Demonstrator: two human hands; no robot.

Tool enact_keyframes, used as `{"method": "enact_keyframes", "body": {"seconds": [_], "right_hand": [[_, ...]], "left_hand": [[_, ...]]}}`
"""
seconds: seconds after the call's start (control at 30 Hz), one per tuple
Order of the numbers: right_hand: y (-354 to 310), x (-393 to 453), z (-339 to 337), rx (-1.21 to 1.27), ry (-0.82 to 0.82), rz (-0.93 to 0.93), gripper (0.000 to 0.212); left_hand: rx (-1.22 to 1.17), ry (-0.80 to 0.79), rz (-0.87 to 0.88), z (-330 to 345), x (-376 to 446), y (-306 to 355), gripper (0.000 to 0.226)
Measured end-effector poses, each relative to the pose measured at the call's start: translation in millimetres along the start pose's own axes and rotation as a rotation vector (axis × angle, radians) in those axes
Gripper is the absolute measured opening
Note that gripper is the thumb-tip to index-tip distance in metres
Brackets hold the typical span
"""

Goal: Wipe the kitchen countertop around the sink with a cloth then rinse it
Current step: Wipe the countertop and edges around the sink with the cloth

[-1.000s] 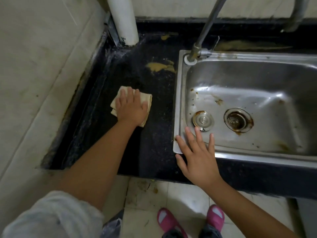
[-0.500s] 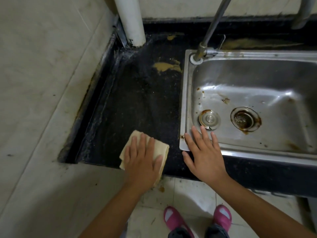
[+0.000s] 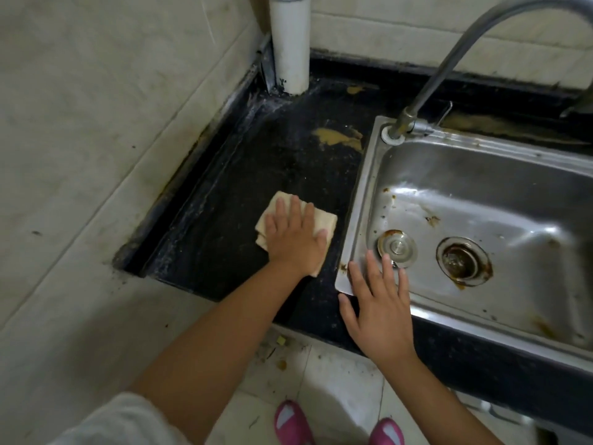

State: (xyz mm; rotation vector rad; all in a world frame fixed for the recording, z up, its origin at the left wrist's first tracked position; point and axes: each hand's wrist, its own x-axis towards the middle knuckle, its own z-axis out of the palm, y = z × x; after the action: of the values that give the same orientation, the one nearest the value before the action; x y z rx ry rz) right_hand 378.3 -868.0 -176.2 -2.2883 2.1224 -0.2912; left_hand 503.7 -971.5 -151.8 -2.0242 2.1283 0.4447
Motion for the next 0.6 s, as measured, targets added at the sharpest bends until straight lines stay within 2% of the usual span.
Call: {"method": "enact_keyframes", "body": {"seconds": [0.13, 0.2, 0.3, 0.43, 0.53, 0.6], "right_hand": [[4.0, -1.4, 2.9, 0.012, 0.065, -0.013, 0.055], [4.2, -1.5, 2.7, 0.014, 0.086, -0.029, 0.057], [1.6, 0.1, 2.2, 0.003, 0.128, -0.043, 0.056], [0.8, 0.7, 4.5, -0.023, 0.134, -0.057, 0.055], [-0.6, -0.7, 4.1, -0.016, 0.114, -0.049, 0.055], [-2.1, -1.6, 3.1, -0.007, 0.107, -0.038, 0.054]], "left_hand": [[0.014, 0.025, 0.214, 13.4, -39.1, -6.8, 0.061], [0.055, 0.094, 0.24, 25.6, -63.7, -26.6, 0.065], [0.053, 0.068, 0.122, 31.8, -80.9, -71.2, 0.061], [0.03, 0.061, -0.062, 14.4, -67.5, -118.1, 0.089], [0.005, 0.062, -0.161, -0.5, -36.2, -125.9, 0.065], [-0.009, 0.06, -0.206, -6.3, -15.7, -118.7, 0.06]]}}
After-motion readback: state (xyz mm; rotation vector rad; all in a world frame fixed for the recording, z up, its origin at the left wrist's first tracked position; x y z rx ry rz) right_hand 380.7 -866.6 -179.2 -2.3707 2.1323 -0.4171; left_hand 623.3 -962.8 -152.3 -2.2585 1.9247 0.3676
